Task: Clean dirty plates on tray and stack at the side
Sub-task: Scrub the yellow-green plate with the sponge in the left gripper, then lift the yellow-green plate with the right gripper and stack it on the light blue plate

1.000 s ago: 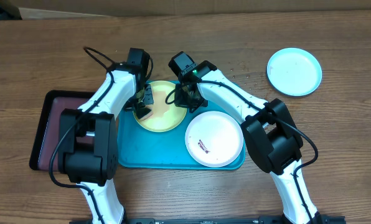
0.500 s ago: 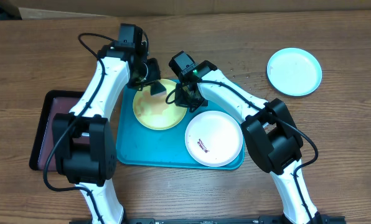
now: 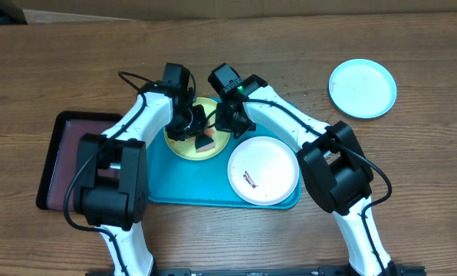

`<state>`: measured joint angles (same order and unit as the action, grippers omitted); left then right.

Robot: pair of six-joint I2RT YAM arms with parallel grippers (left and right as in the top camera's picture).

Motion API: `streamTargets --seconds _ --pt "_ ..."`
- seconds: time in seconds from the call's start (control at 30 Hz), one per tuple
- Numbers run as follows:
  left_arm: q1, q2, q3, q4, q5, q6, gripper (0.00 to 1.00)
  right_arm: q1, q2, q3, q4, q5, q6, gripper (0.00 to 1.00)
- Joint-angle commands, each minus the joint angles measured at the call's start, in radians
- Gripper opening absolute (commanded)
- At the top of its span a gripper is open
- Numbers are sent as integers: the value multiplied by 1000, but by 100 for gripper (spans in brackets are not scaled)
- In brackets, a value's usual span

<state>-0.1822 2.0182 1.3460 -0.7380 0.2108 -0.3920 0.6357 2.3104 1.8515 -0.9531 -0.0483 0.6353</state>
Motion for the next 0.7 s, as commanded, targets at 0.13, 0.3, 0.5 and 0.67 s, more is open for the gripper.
streamTargets --seconds 0.13,0.3,0.5,0.67 --pt "12 16 -53 -87 -700 -120 4 -16 -4 14 -8 55 19 4" --pt "13 -4 47 -208 -771 -122 4 -16 -4 14 -26 55 11 4" --pt "28 -56 238 -323 -747 -194 4 -16 -7 17 -27 53 -36 4" --pt "108 -144 351 -347 -550 -191 4 -13 -37 33 -37 55 -79 4"
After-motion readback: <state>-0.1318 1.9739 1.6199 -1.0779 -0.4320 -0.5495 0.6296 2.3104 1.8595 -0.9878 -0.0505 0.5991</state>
